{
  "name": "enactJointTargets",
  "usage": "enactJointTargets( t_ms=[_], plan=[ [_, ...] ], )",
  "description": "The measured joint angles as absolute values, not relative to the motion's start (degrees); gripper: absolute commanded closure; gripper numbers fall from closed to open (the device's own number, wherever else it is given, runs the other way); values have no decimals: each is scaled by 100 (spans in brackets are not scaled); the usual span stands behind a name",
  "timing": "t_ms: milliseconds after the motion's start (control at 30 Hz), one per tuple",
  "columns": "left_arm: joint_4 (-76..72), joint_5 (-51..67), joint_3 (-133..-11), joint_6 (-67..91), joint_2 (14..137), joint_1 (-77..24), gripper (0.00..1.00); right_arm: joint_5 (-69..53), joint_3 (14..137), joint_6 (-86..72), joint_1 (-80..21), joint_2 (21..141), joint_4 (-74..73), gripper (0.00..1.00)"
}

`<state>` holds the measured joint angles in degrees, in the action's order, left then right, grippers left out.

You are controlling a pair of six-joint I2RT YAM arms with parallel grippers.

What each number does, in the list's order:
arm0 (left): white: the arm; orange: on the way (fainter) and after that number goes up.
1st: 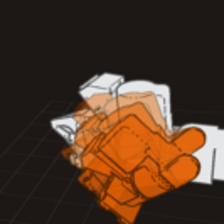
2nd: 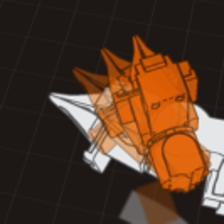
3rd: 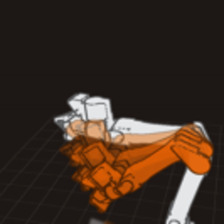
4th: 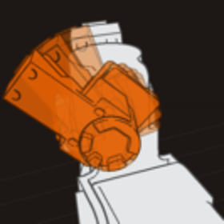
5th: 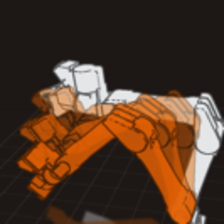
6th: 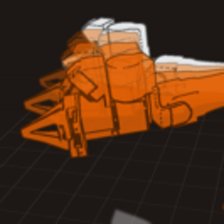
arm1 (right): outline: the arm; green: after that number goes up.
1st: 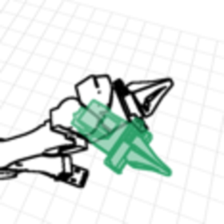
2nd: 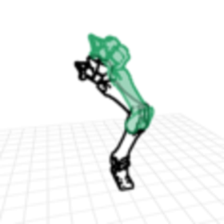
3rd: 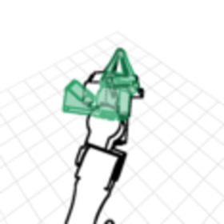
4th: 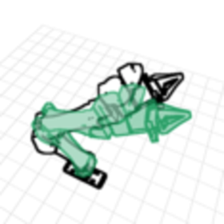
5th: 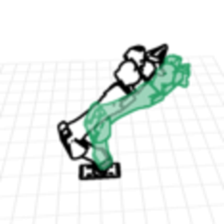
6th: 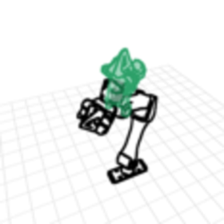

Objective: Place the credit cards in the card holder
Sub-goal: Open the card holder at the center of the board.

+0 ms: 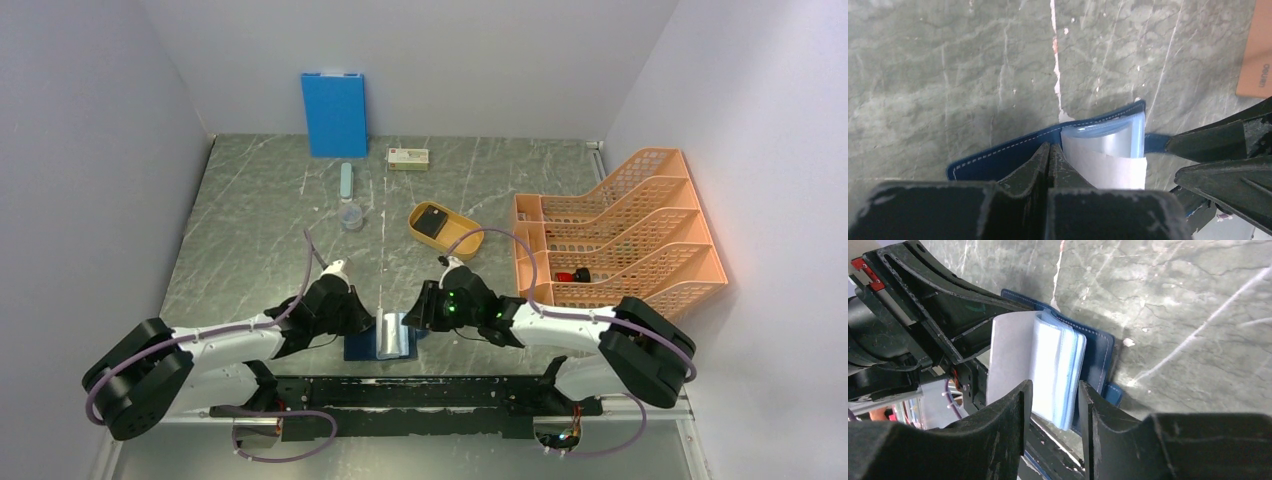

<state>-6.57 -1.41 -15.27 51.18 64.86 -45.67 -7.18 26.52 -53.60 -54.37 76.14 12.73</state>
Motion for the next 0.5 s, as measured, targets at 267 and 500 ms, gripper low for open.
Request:
enactJointTargets(
  t_ms=[267, 500],
  plan=[
    [-1297, -143, -1527, 5124, 6899, -4552, 95, -644, 2561, -5382, -5369, 7583, 1194, 60],
    [-1422, -143, -1525, 5142, 6973, -4547, 95, -751, 2681, -5310, -5369, 7959, 1162, 62]
  ],
)
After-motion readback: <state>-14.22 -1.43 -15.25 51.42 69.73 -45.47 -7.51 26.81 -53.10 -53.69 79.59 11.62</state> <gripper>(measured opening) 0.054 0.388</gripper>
